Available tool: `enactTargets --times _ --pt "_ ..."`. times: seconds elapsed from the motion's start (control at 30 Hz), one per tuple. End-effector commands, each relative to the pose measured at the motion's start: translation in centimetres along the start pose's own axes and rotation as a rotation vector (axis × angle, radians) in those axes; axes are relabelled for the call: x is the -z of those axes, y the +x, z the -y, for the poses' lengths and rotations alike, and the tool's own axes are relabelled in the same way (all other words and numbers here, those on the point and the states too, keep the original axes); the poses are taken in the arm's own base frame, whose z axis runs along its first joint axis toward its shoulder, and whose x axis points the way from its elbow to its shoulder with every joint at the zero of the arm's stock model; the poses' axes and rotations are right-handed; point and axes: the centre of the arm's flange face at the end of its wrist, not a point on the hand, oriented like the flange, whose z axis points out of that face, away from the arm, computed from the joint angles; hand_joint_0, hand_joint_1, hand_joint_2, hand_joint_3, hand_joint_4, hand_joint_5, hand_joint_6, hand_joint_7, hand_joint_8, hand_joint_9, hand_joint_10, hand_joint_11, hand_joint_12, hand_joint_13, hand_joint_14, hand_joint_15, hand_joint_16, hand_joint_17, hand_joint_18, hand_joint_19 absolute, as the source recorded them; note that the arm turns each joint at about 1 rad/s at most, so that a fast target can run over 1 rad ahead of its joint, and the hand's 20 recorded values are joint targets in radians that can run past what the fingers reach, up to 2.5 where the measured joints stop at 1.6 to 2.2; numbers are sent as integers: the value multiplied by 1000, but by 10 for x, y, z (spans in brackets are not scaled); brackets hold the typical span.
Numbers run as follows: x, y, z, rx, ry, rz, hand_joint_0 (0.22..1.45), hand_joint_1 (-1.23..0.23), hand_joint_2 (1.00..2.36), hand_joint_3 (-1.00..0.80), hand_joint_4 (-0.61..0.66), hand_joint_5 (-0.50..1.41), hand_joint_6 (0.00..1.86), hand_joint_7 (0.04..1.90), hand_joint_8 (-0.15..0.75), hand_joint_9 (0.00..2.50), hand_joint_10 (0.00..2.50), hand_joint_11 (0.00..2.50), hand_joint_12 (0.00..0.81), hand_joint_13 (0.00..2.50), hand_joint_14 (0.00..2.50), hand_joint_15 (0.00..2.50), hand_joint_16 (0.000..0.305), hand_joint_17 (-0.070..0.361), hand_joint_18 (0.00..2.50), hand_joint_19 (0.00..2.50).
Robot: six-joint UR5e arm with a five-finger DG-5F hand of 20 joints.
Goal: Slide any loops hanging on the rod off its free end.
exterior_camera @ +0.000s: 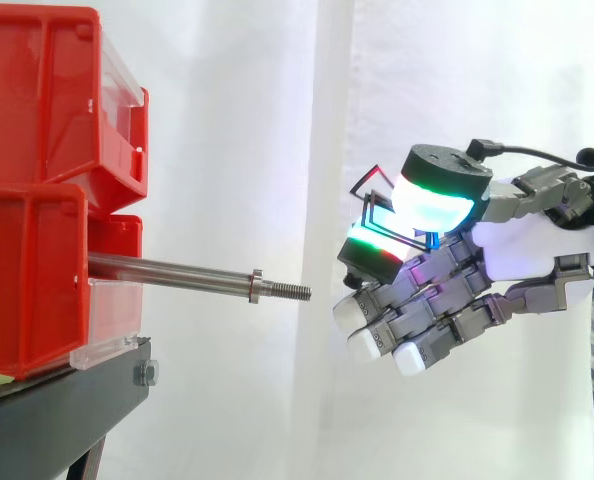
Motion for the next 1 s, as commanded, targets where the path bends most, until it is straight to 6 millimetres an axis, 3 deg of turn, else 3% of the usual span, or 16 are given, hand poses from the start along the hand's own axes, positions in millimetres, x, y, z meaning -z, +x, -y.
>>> enactTargets --times 0.0,0.27,0.6,0.97 --pt "1 -1 0 -10 3 0 749 -892 1000 -500 72 -214 875 1113 248 600 9 264 328 658 5 117 47 106 696 290" --pt "1 3 1 -11 10 -4 688 -851 1000 -500 111 -206 874 1132 256 665 9 287 330 693 5 140 47 105 705 325" --pt "1 3 1 -11 10 -4 587 -578 1000 -500 121 -175 836 1157 282 777 12 307 349 743 7 183 48 109 723 408" --pt "1 3 1 -11 8 -4 621 -781 1012 -330 98 -185 839 1188 277 747 10 314 351 723 7 180 49 110 712 402"
